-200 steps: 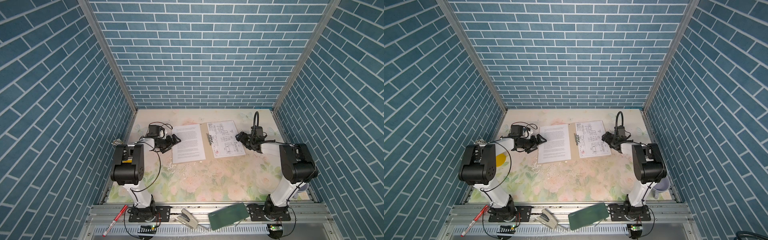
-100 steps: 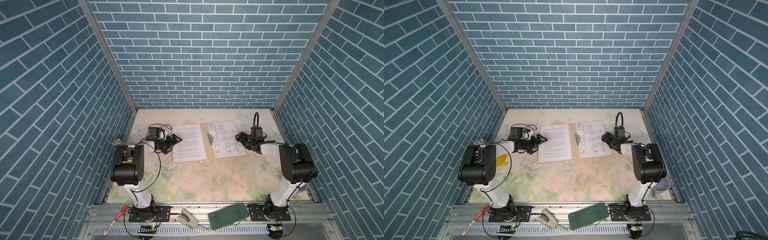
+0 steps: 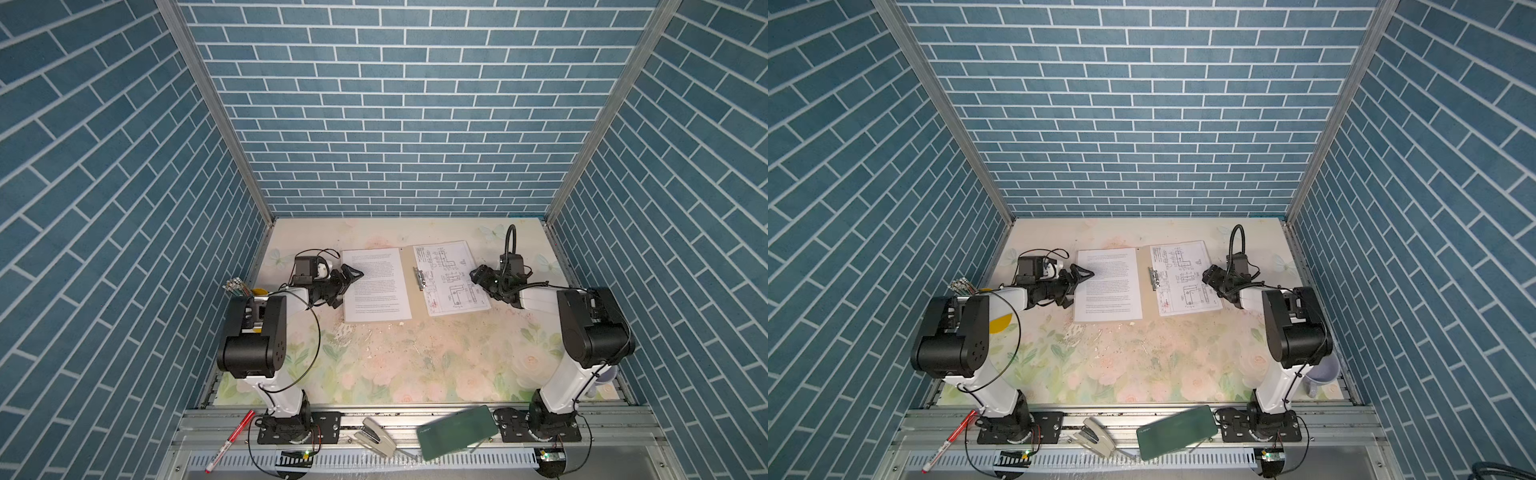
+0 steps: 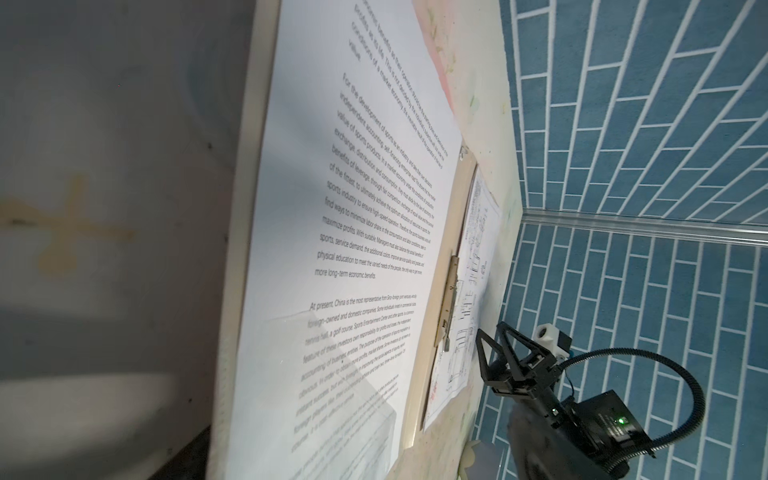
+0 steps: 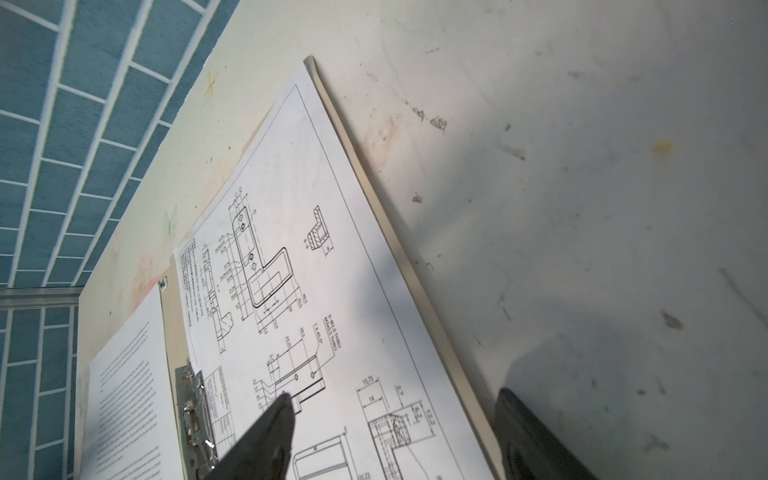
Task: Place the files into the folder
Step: 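Grip the folder cover edge nearest the left gripper with the left gripper, then lift and swing the beige cover over the drawing sheet with the left gripper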
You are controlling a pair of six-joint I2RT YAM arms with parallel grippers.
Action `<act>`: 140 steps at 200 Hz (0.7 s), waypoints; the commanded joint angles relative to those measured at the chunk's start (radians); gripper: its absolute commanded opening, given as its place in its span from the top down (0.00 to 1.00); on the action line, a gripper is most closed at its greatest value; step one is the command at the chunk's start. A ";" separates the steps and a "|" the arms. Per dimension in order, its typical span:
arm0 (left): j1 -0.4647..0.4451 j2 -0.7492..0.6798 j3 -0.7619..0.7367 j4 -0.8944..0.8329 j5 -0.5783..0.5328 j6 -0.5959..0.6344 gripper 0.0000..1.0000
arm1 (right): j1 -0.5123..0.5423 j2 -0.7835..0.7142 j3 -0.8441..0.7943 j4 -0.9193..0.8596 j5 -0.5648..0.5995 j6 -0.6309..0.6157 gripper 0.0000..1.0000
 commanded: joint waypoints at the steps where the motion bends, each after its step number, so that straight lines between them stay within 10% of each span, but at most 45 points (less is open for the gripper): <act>1: -0.010 -0.029 -0.015 0.071 0.022 -0.053 0.00 | 0.029 0.025 -0.026 -0.143 -0.018 0.047 0.25; 140: -0.064 -0.163 0.123 -0.113 -0.057 0.011 0.00 | 0.097 0.023 -0.001 -0.171 0.053 0.076 0.26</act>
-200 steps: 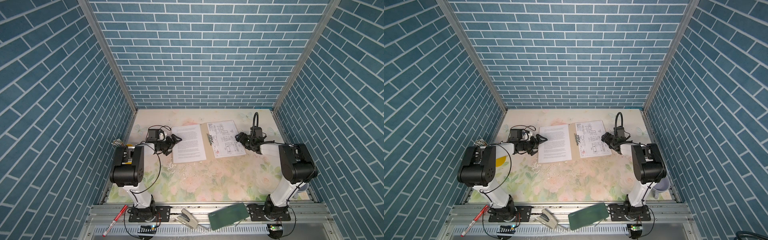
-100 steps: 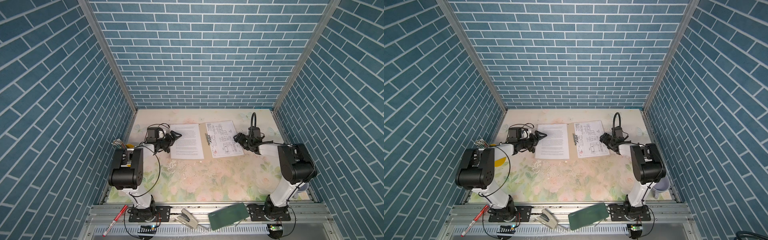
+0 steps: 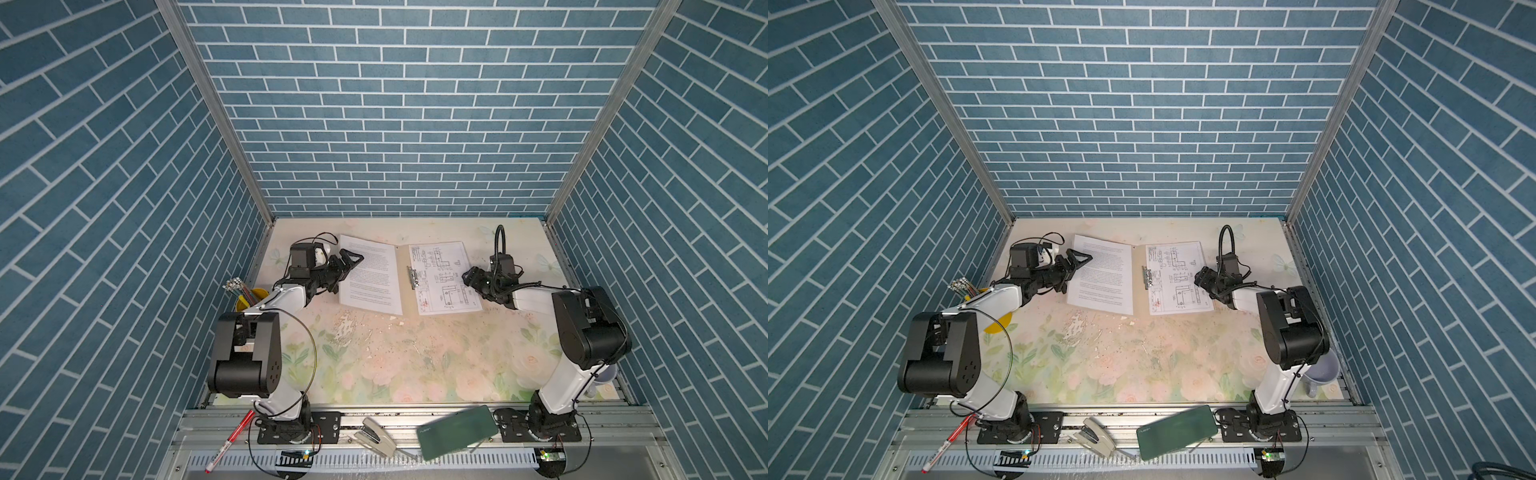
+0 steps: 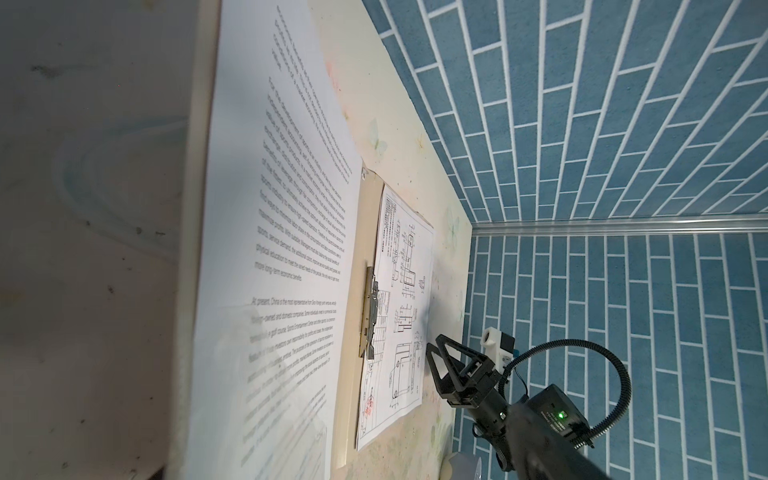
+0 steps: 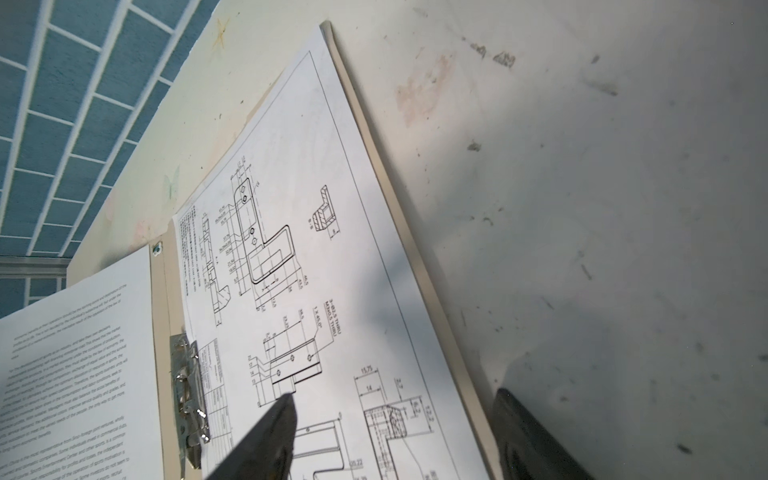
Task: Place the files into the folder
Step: 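Lift and swing the beige cover over the drawing sheet with the left gripper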
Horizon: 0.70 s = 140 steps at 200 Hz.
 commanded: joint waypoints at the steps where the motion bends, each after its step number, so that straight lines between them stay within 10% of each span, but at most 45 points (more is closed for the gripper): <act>1: -0.033 -0.027 0.049 -0.066 -0.020 0.038 0.00 | 0.021 0.023 -0.012 -0.144 0.012 0.068 0.26; 140: -0.237 -0.027 0.312 -0.338 -0.184 0.149 0.00 | 0.065 0.013 0.012 -0.154 0.058 0.099 0.27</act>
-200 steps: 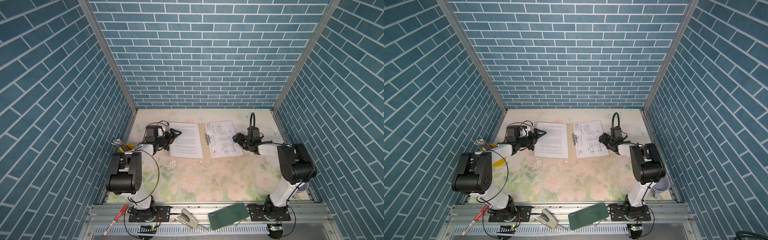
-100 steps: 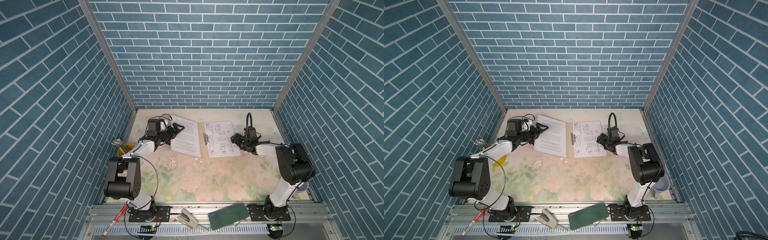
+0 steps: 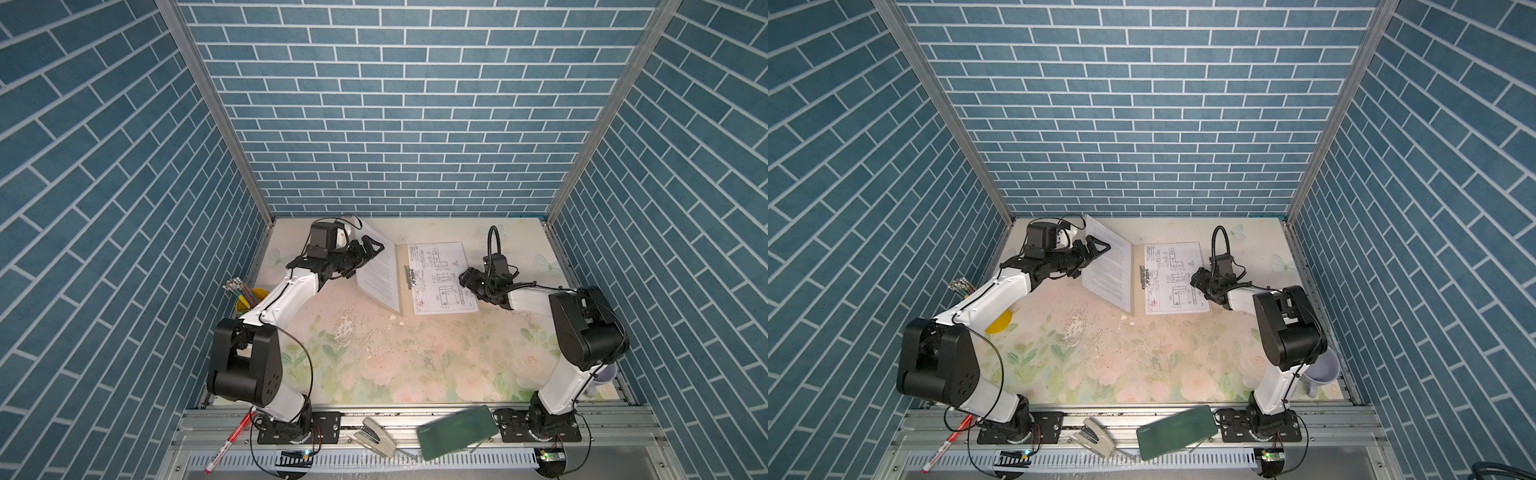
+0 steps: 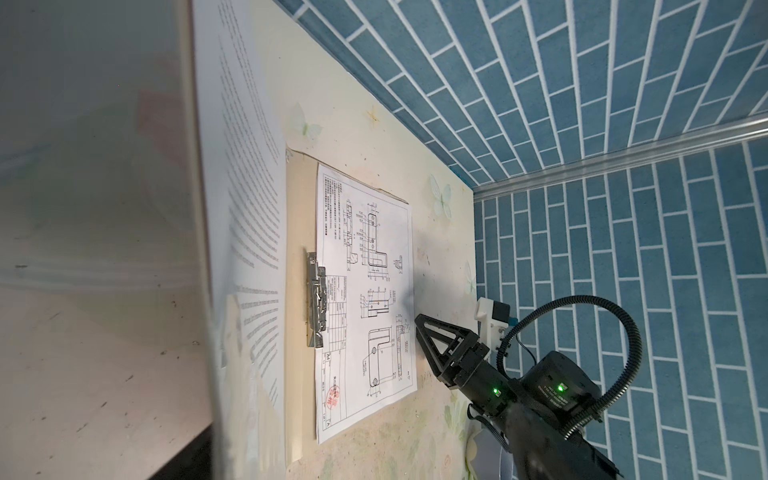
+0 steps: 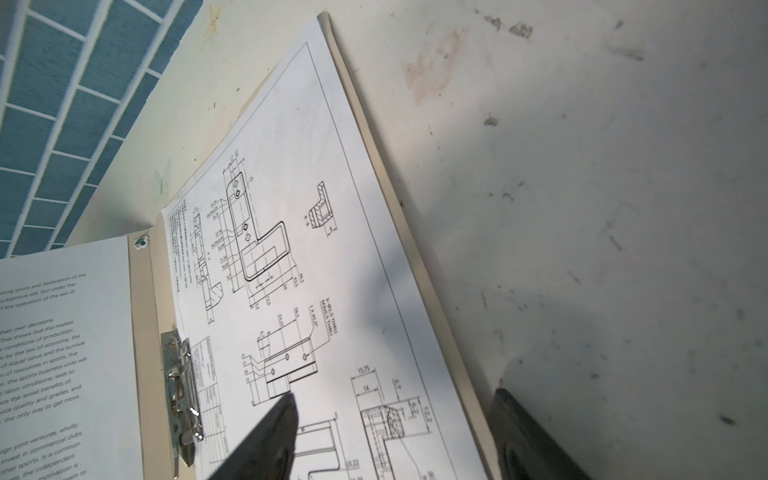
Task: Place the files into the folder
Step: 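Lift and swing the beige cover over the drawing sheet with the left gripper, then lay the cover flat and open the left gripper while the right gripper withdraws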
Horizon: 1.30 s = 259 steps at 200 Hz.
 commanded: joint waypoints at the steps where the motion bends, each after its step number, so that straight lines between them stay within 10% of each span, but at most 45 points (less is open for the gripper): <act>1: -0.044 0.008 0.052 -0.051 -0.032 0.032 0.00 | 0.017 0.015 0.000 -0.126 -0.001 0.062 0.27; 125: -0.315 0.231 0.390 -0.138 -0.047 0.083 0.00 | -0.007 -0.166 -0.031 -0.287 0.085 0.010 0.24; 188: -0.325 0.270 0.408 -0.145 -0.070 0.101 0.00 | -0.123 -0.512 -0.118 -0.476 0.275 -0.134 0.17; 259: -0.317 0.335 0.462 -0.171 -0.101 0.085 0.00 | -0.145 -0.533 -0.055 -0.516 0.377 -0.373 0.11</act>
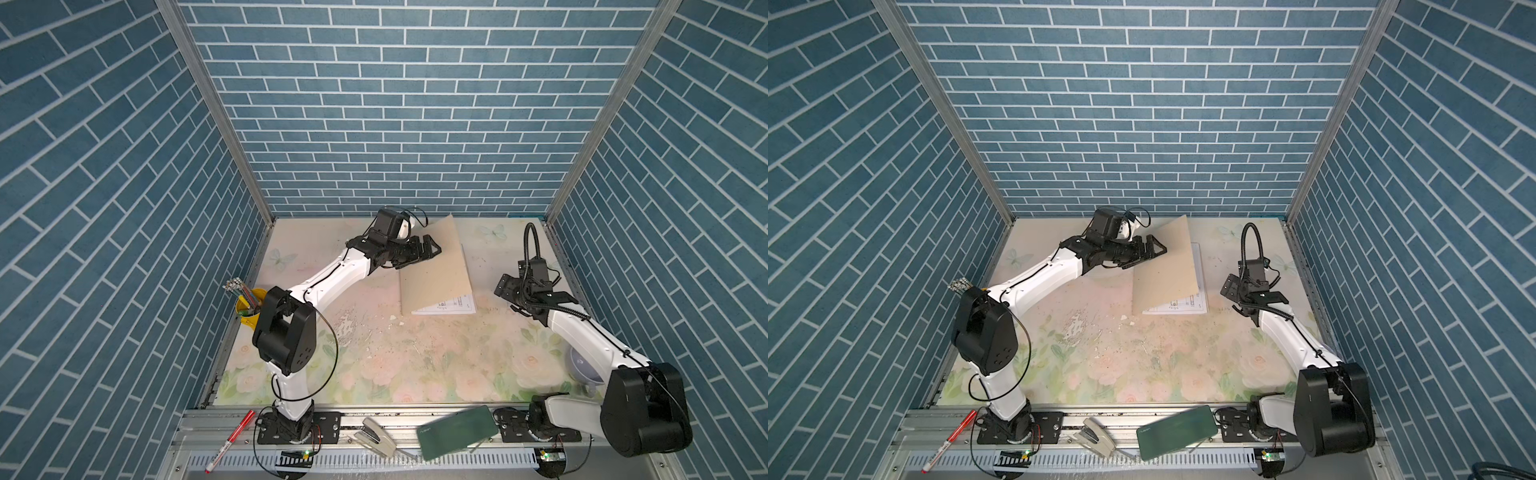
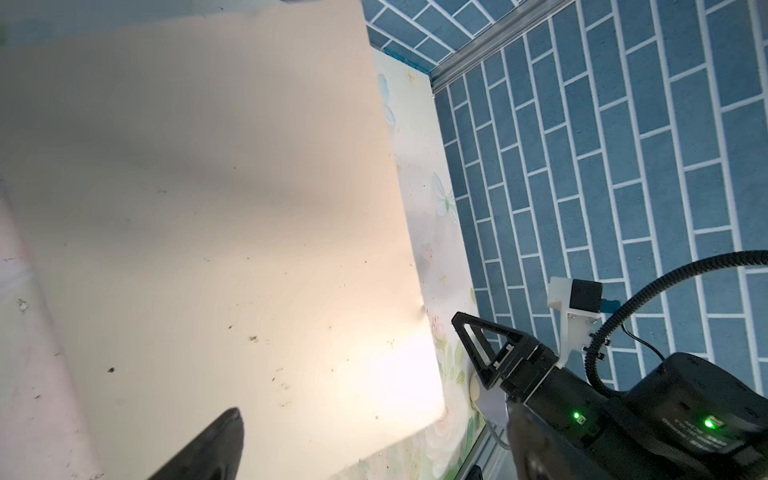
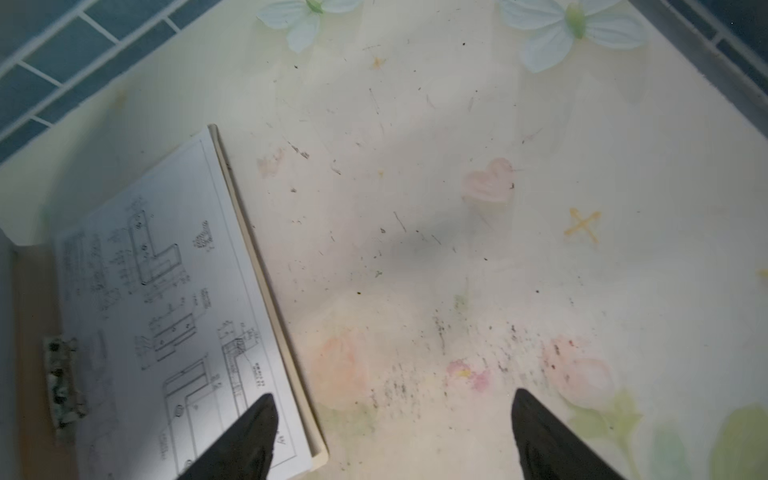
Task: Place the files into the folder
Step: 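Lay the cover flat and open the left gripper while the right gripper withdraws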
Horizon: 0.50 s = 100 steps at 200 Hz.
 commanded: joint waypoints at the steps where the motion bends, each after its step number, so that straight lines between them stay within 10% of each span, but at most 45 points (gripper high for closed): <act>1: 0.005 0.038 0.053 -0.028 -0.025 0.005 0.00 | -0.012 -0.023 0.027 -0.008 0.095 -0.121 0.11; 100: 0.087 -0.019 -0.066 -0.226 -0.397 0.139 0.00 | -0.131 0.001 -0.146 0.554 0.108 -0.418 0.05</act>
